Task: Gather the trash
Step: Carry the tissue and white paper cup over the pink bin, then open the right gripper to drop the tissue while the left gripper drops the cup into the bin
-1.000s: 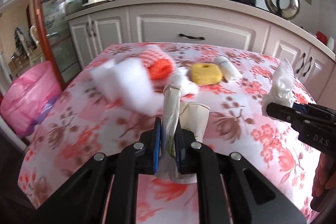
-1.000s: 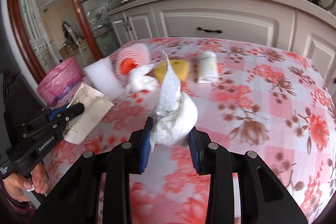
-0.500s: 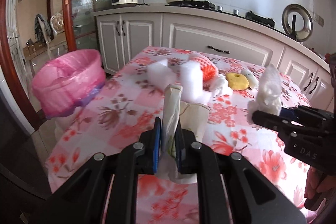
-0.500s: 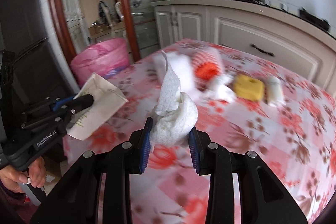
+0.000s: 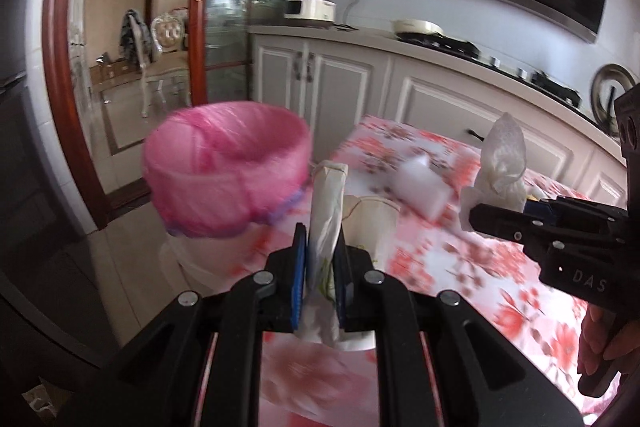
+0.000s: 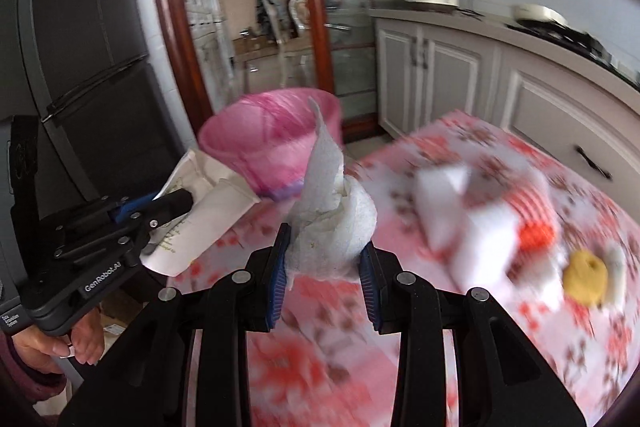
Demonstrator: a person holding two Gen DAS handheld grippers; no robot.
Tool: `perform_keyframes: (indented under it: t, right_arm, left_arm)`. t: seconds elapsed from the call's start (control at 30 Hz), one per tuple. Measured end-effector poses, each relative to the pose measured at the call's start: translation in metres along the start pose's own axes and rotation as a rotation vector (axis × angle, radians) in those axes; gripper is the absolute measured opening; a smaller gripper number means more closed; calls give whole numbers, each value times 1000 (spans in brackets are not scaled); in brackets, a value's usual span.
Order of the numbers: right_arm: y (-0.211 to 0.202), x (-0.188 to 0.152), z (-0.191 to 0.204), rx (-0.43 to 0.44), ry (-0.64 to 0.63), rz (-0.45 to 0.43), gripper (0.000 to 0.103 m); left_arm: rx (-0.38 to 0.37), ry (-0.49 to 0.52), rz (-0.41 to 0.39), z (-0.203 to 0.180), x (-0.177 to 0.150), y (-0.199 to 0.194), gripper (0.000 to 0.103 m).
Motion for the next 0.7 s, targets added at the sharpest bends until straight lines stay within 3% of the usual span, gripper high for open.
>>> perform_keyframes:
  t: [0.4, 0.7]
  right_arm:
    - [87, 113, 20, 111, -67, 2, 33]
    - [151, 161, 28, 172, -112, 19, 34]
  left_arm:
    - [135, -41, -60, 78, 85, 39, 13]
    - [194, -148, -66, 136, 125, 91, 13]
Point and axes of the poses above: each gripper's, at about its wrist camera, not at the fingertips, and y roughly the way its jaws point, z to its left, x to its top, the point moved 4 cm from there along y, roughly the way its jaws point, and after that the axes turned 7 degrees about z, right-handed, at the moved point
